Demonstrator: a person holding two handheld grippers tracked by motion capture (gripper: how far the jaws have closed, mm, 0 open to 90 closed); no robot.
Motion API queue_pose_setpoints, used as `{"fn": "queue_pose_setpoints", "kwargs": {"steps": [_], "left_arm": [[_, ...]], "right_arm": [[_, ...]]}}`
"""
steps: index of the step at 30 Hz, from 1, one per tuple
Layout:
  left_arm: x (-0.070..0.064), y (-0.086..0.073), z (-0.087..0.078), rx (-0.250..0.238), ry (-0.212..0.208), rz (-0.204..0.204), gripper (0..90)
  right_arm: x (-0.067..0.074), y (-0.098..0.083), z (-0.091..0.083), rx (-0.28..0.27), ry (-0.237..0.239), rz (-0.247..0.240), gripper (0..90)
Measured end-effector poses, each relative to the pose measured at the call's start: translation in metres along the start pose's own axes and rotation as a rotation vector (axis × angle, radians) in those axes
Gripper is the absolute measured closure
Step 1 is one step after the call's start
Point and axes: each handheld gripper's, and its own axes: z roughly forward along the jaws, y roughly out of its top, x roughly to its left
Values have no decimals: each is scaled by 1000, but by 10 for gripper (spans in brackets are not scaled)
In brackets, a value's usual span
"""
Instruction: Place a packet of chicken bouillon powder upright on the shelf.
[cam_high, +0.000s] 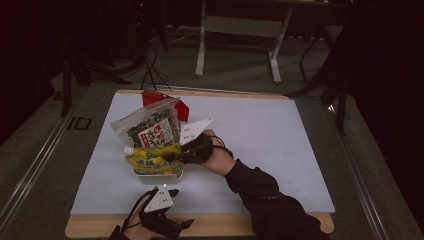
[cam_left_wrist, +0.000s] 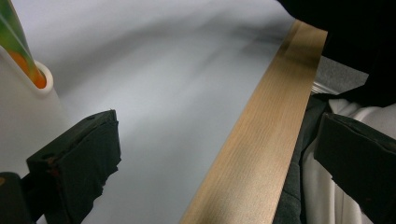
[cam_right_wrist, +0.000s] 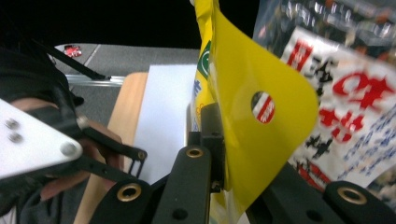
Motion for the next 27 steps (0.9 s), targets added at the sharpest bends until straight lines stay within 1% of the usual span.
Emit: {"fn": "queue_pose_setpoints", "kwargs": {"steps": [2, 4, 5, 6, 7, 8, 9, 12, 16, 18, 21, 23, 24, 25, 26, 27], "left_arm": [[0, 0, 1, 0, -2, -2, 18], [0, 0, 2, 2, -2, 0, 18], [0, 0, 2, 0, -4, -1, 18], [0, 0, 2, 0, -6, -1, 18], [0, 0, 2, 0, -6, -1, 18], [0, 0, 2, 0, -6, -1, 18], [-1, 0, 2, 0, -4, -1, 18], [-1, -1, 3, 3, -3, -4, 17], [-1, 0, 4, -1, -7, -6, 18], [-1, 0, 4, 0, -7, -4, 18], [-1, 0, 4, -2, -9, -7, 18], [-1, 0, 4, -4, -13, -10, 18], [-1, 1, 5, -3, -14, -9, 18], [-1, 1, 5, -3, -14, -9, 18], [-1, 1, 5, -3, -14, -9, 18], [-2, 1, 5, -2, -15, -4, 18]], "right_arm": [[-1, -4, -1, -11, 10, 20, 898], [0, -4, -1, -9, -5, 16, 892], [0, -3, -1, -9, -12, 11, 879], [0, -3, -1, -13, -15, 12, 818], [0, -3, -1, -13, -15, 12, 818], [0, -3, -2, -28, -5, 20, 818], [-2, -3, -5, -32, -7, 35, 707], [-2, -4, -13, -45, -19, 48, 610], [-4, -9, -27, -54, -71, 65, 465], [-4, -14, -33, -56, -97, 66, 381], [-4, -22, -42, -55, -124, 88, 324], [-4, -28, -48, -52, -138, 113, 288], [-5, -31, -51, -52, -151, 119, 279], [-5, -31, -51, -52, -151, 119, 279], [-5, -35, -54, -55, -158, 130, 279], [-5, -35, -54, -55, -158, 130, 264]]}}
